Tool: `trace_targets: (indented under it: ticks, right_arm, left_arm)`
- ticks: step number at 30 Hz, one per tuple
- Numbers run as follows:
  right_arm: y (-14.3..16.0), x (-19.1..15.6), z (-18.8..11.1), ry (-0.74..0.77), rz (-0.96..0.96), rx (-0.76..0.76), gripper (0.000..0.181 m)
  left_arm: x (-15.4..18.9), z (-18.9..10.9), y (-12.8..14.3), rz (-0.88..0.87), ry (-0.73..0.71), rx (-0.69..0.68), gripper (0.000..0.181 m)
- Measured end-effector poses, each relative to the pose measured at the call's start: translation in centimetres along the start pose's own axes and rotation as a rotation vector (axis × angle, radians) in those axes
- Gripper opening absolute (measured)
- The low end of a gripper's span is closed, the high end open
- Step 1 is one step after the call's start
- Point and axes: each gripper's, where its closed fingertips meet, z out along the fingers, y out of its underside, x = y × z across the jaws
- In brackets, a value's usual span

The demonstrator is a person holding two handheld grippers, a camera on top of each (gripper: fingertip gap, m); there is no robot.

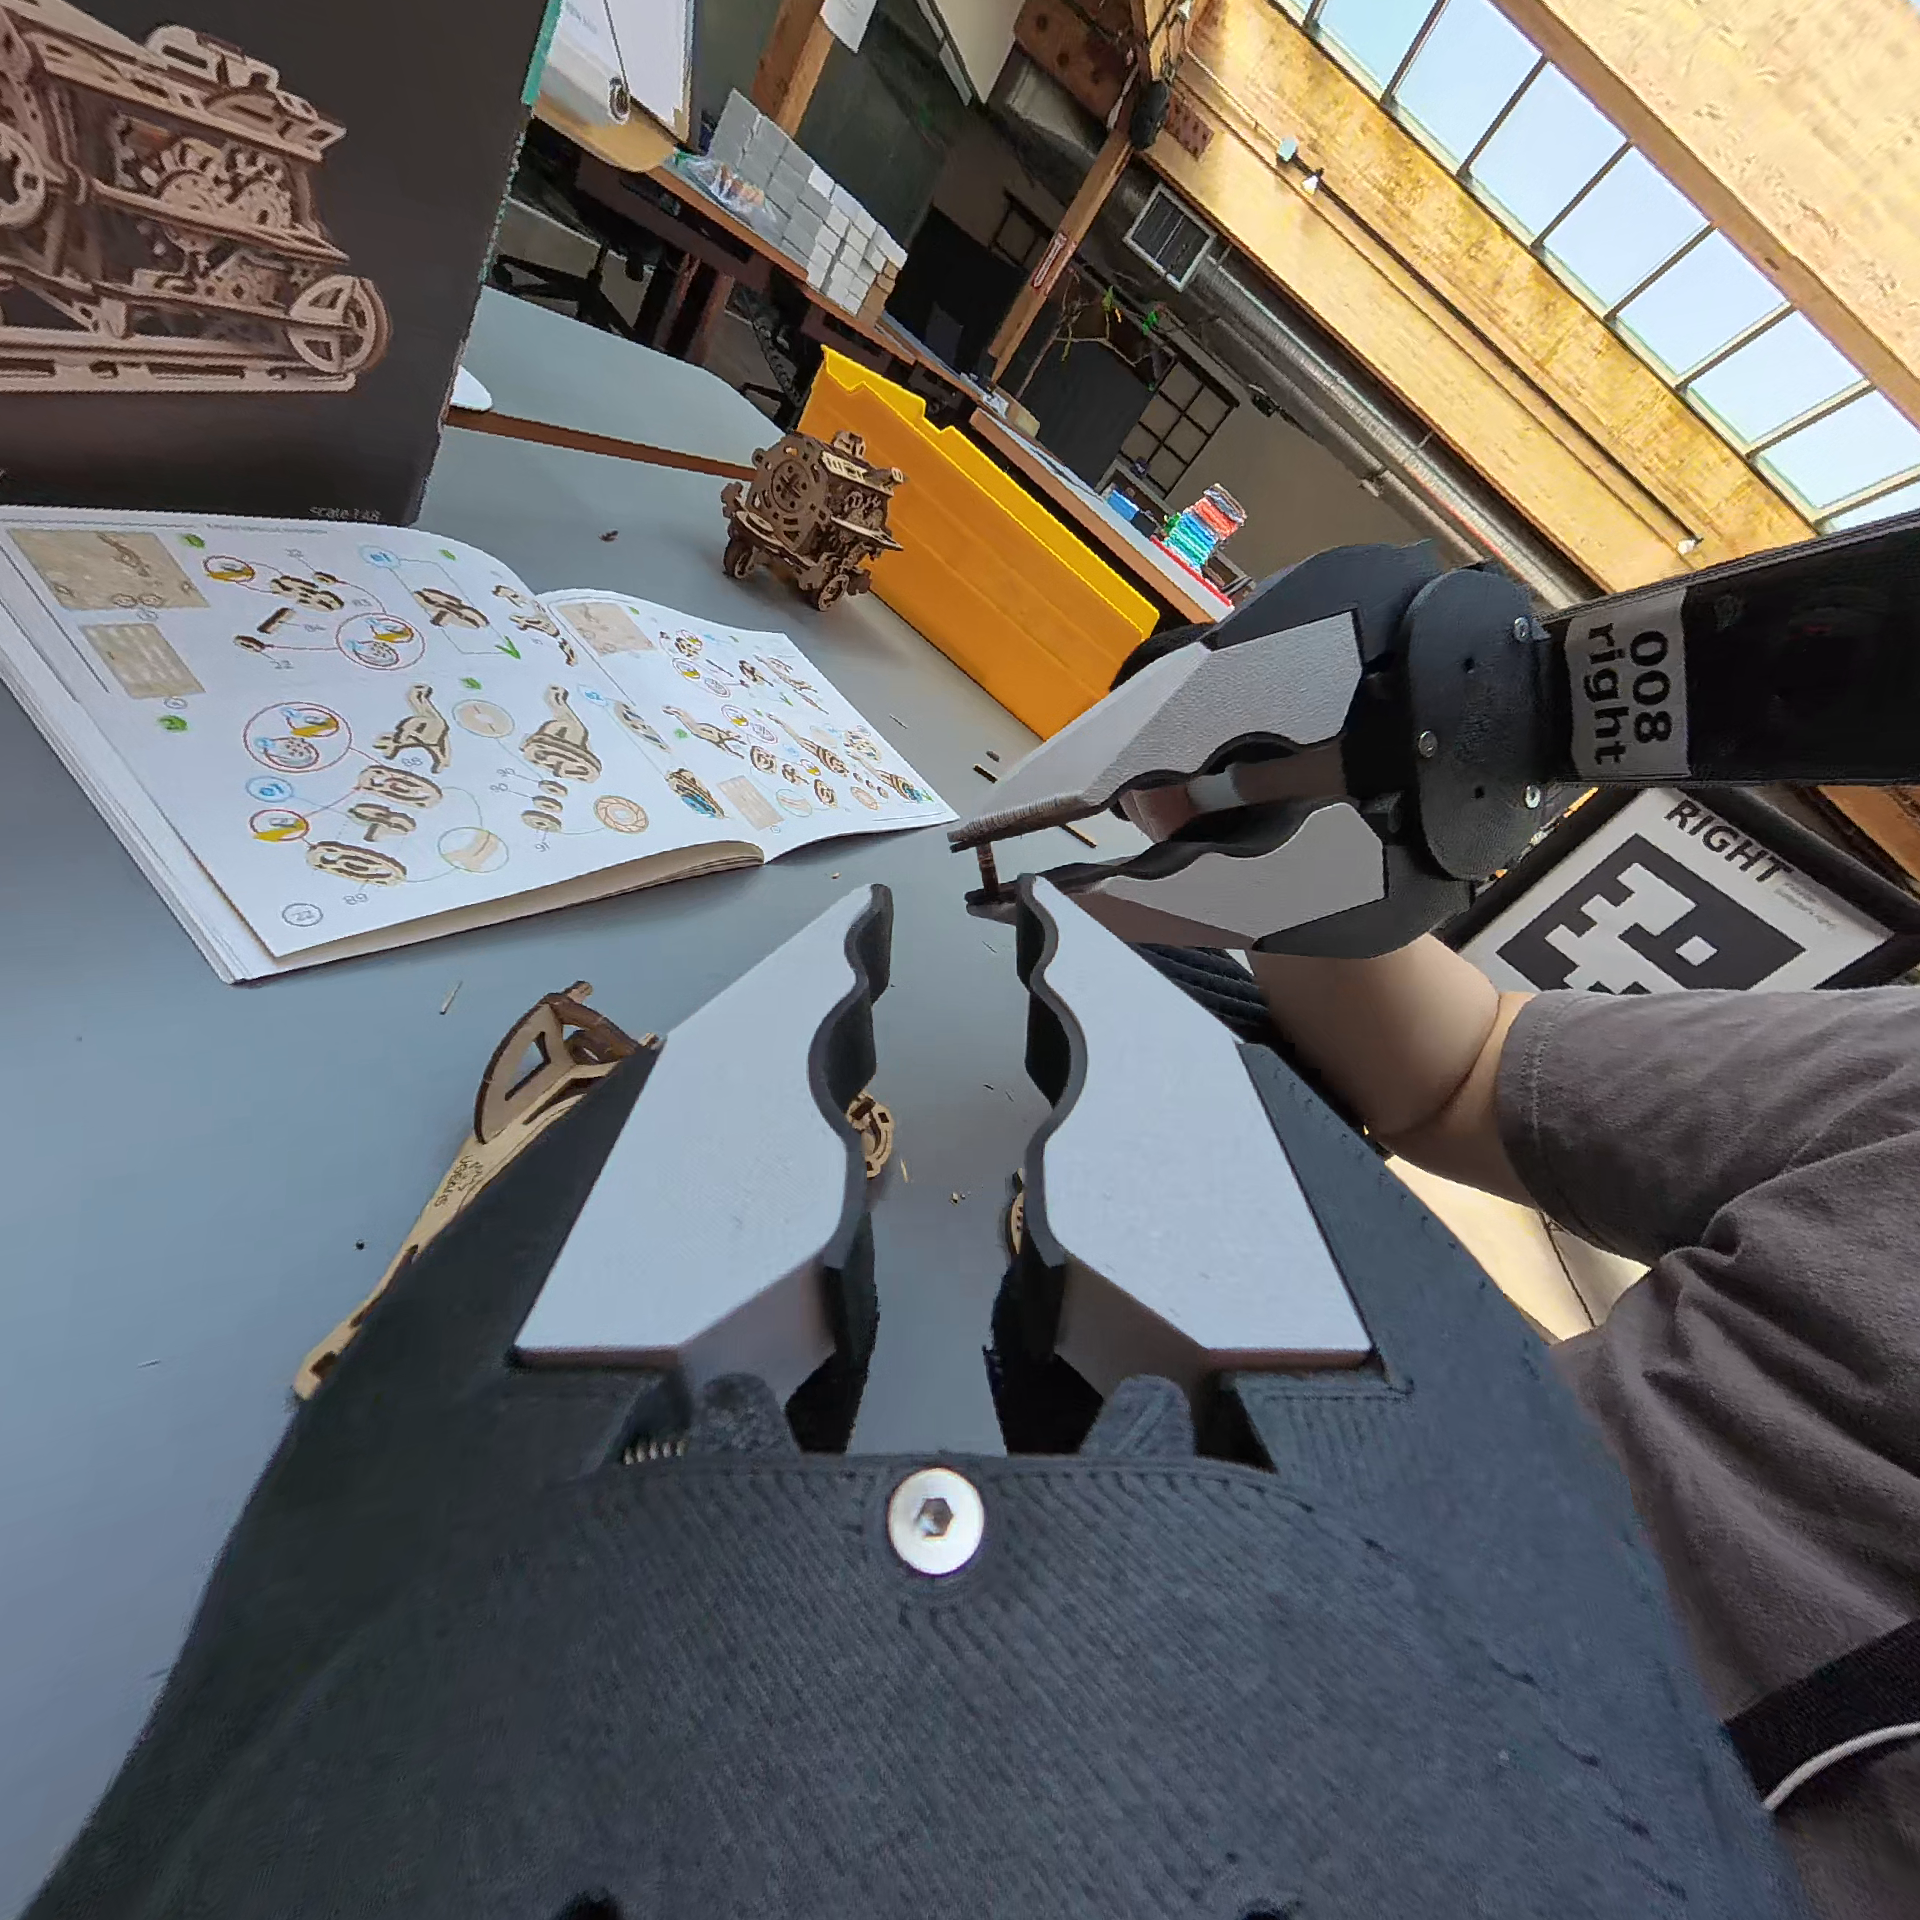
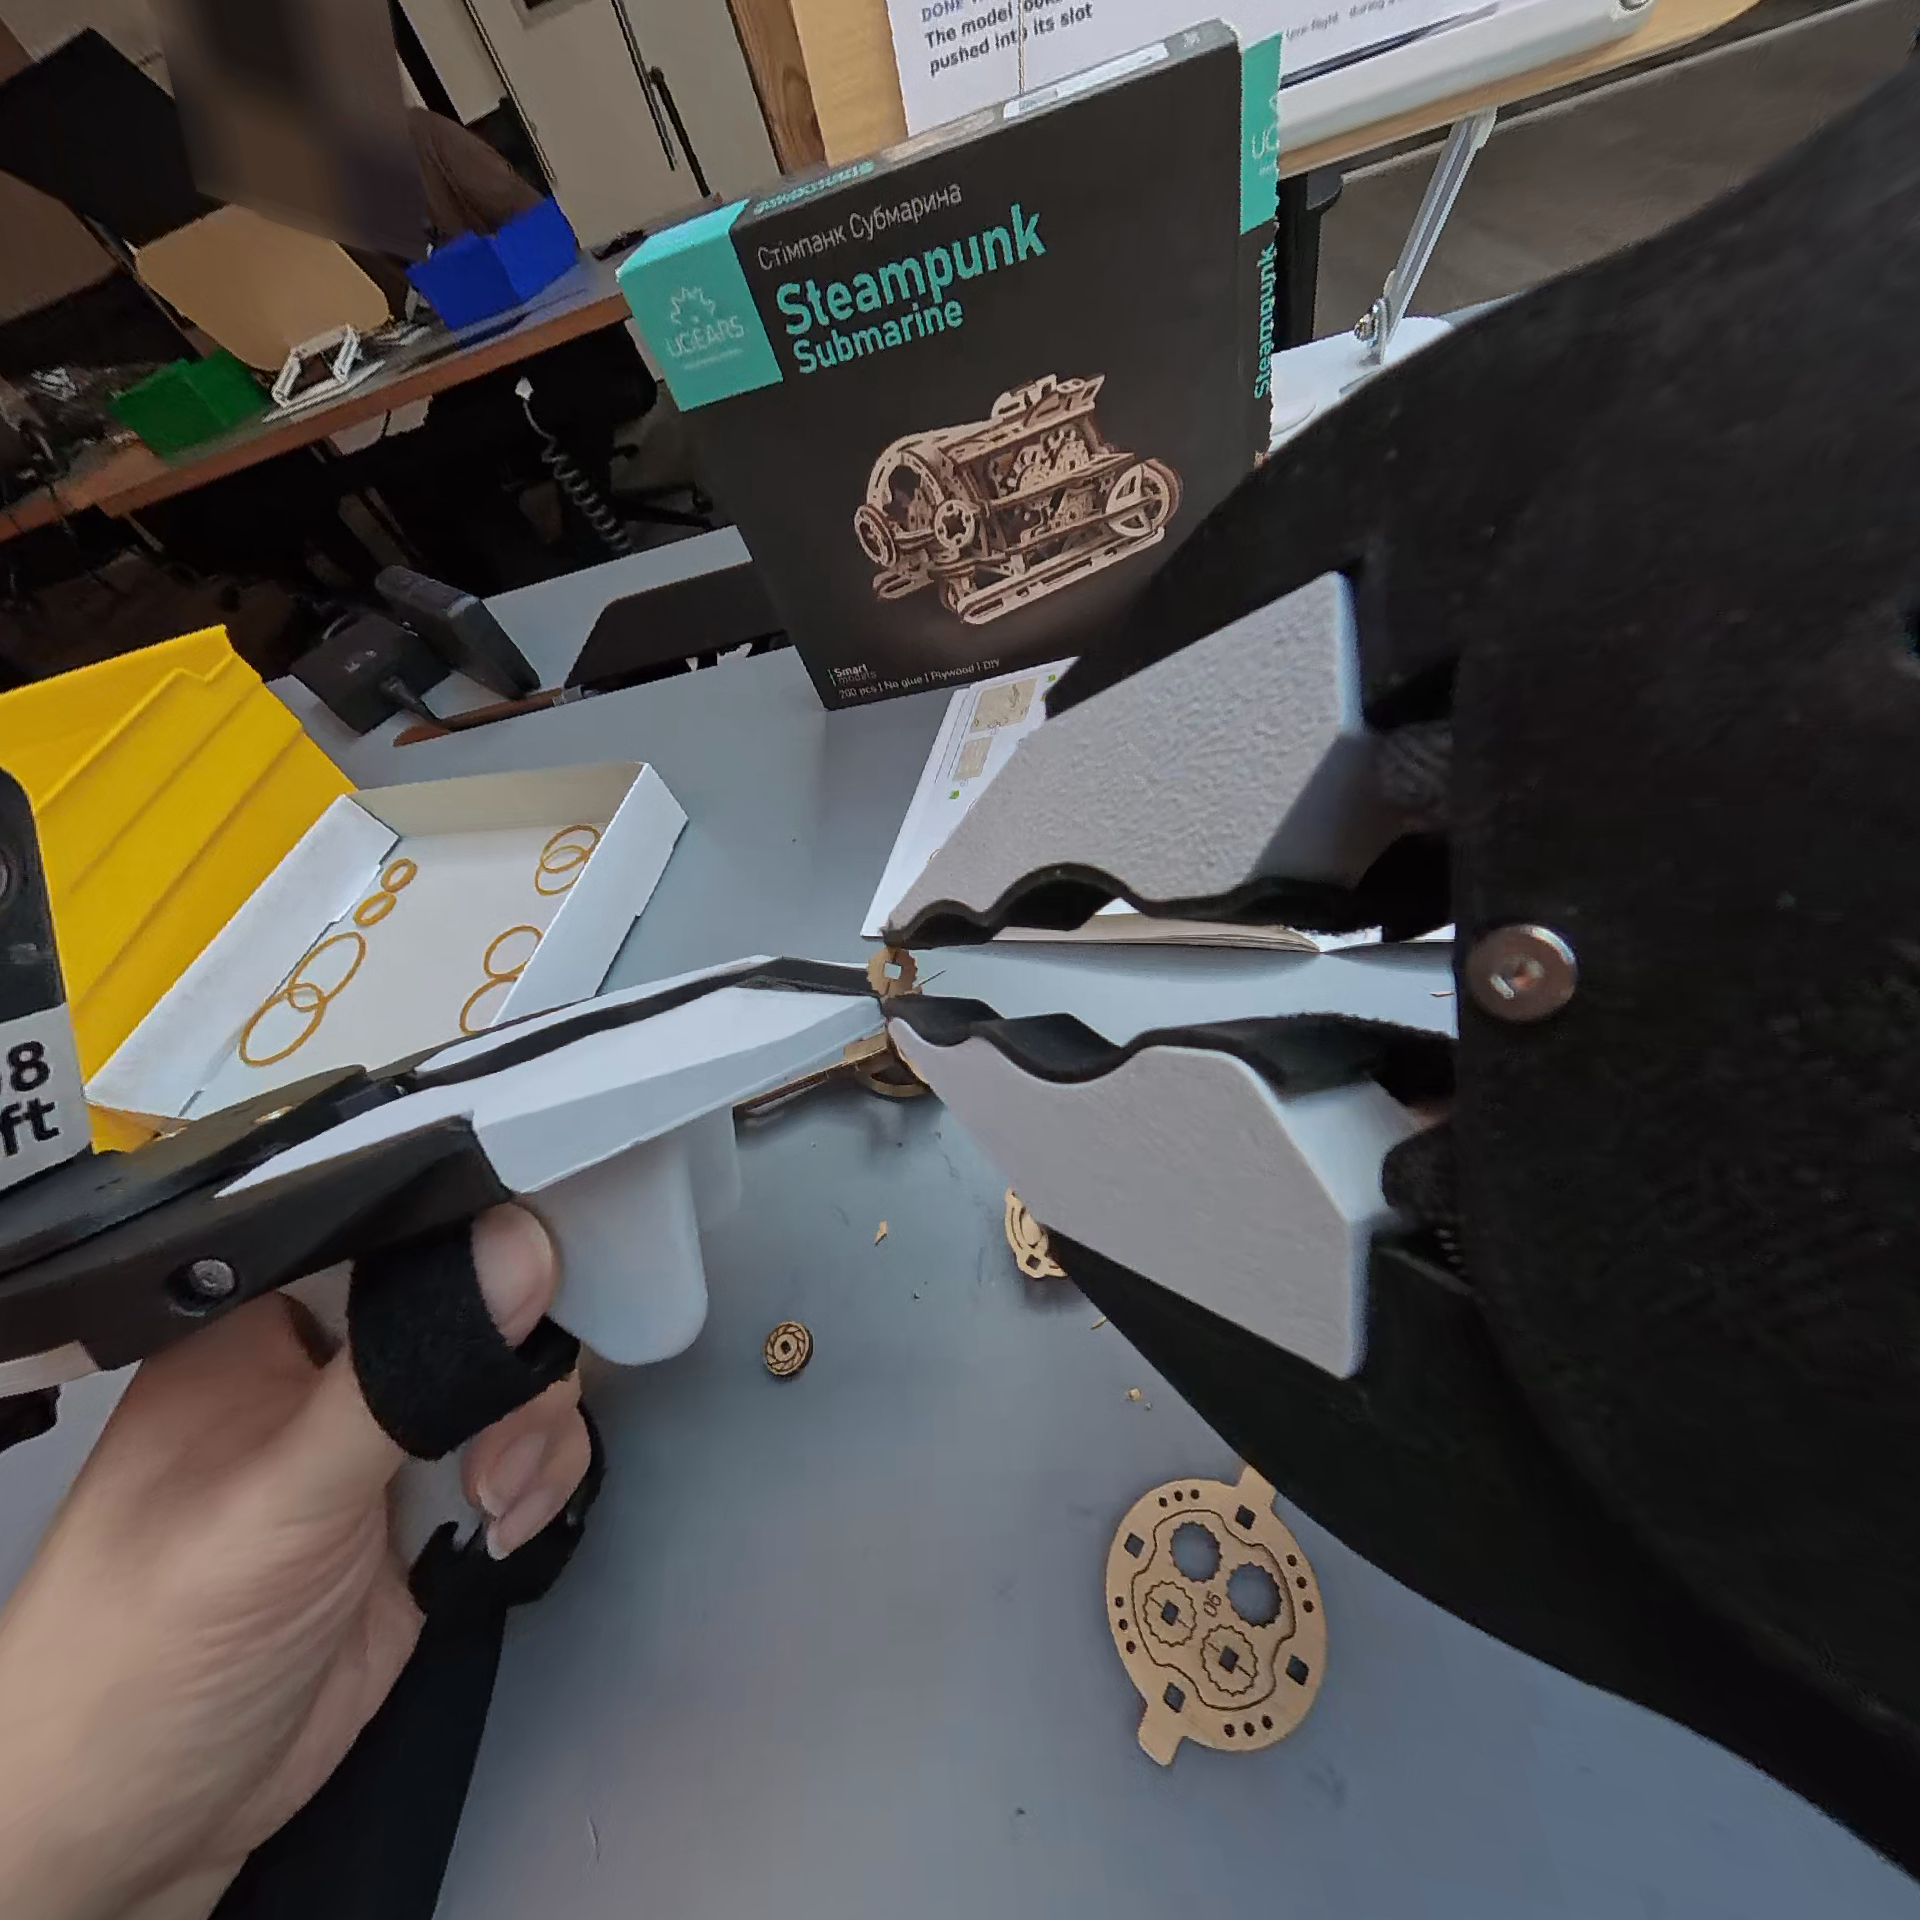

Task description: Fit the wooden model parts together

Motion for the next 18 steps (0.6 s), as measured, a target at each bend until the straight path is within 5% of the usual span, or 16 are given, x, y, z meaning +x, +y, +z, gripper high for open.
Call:
trace_targets:
  ticks: [9, 11, 18]
  right_arm:
    - [-0.2, -0.7, 0.2, -0.008, -0.044, 0.014, 0.009]
    - [0.2, -1.0, 0.1, -0.053, -0.038, 0.011, 0.022]
    - [0.2, -5.2, -1.8, -0.343, -0.13, 0.176, 0.021]
  left_arm:
    - [0.8, -0.1, 0.3, -0.057, 0.09, -0.033, 0.001]
    - [1.3, -0.2, 0.4, -0.102, 0.15, -0.07, 0.001]
    - [3.0, -0.5, 5.5, -0.342, 0.369, -0.463, 0.001]
